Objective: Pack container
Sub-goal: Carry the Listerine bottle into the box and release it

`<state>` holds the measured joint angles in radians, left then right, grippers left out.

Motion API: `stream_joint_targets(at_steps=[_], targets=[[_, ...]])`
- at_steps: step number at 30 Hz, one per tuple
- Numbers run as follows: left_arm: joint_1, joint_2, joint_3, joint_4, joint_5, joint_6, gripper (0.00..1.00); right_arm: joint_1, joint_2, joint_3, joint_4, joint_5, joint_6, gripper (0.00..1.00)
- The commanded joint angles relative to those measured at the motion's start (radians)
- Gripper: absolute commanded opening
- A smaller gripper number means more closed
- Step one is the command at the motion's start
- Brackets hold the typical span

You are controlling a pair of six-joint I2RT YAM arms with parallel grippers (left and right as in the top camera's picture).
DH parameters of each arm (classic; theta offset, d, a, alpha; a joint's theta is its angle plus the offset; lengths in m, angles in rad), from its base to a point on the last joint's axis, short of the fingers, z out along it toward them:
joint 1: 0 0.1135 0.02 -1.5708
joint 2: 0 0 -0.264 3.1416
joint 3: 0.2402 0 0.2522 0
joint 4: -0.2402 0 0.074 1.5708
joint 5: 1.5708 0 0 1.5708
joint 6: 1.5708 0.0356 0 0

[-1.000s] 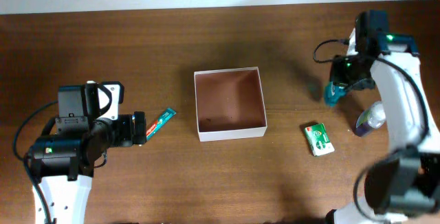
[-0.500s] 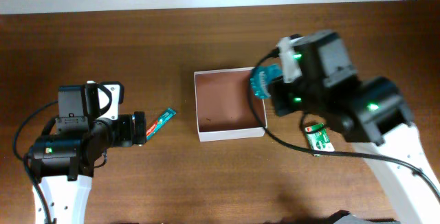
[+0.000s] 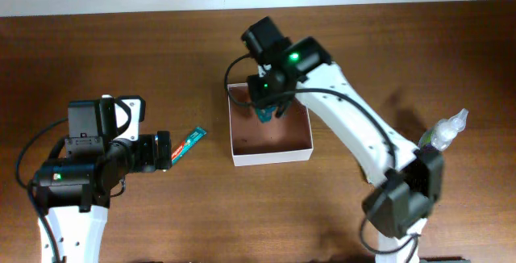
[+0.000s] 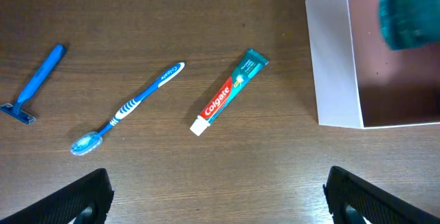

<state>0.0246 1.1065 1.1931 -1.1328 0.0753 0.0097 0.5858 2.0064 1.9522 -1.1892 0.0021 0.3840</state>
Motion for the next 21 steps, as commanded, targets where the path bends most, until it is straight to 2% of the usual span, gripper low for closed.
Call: stream_joint_targets(at_steps=[1, 14, 16, 20, 21], targets=[[-0.004, 0.002, 0.019, 0.003, 0.008, -0.006, 0.99, 0.023, 0.035, 0.04, 0.027, 0.002, 0.053, 0.04], [-0.004, 0.002, 0.019, 0.0, 0.008, -0.006, 0.99, 0.062, 0.126, 0.039, 0.125, 0.008, 0.07, 0.05], [-0.004, 0.002, 0.019, -0.003, 0.008, -0.006, 0.99, 0.062, 0.143, 0.038, 0.134, 0.012, 0.07, 0.15], [-0.004, 0.002, 0.019, -0.005, 0.008, -0.006, 0.99, 0.062, 0.157, 0.038, 0.14, 0.013, 0.07, 0.28], [-0.004, 0.002, 0.019, -0.005, 0.008, -0.006, 0.99, 0.062, 0.157, 0.038, 0.143, 0.013, 0.07, 0.36]])
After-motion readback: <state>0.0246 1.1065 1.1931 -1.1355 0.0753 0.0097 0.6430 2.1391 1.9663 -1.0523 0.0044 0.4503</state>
